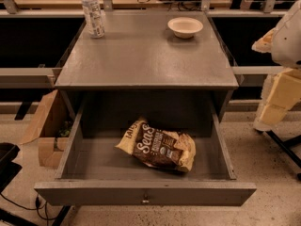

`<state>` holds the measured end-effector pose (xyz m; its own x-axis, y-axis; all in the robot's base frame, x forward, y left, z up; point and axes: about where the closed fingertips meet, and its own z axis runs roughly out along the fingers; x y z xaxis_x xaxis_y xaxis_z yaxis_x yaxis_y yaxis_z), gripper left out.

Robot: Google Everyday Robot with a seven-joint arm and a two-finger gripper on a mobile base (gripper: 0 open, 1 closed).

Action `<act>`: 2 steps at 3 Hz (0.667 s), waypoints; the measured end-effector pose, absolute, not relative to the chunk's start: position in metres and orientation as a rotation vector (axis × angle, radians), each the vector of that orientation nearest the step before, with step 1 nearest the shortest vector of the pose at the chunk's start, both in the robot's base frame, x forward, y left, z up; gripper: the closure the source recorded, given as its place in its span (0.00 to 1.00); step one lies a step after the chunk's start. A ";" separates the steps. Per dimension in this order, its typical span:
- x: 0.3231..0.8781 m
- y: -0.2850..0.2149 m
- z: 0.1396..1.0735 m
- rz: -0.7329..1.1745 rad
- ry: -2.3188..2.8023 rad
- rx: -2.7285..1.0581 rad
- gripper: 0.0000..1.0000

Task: Pick brown chip bag from top drawer and place on counter

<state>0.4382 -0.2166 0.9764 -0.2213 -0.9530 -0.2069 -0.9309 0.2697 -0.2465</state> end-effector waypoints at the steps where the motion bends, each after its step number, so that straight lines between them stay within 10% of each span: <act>1: 0.438 -0.217 0.976 -0.099 2.231 -1.724 0.00; 2: 0.451 -0.206 0.957 -0.084 2.163 -1.759 0.00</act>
Offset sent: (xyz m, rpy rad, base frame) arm 0.0410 0.0307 -0.0671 0.0644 -0.0545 0.1603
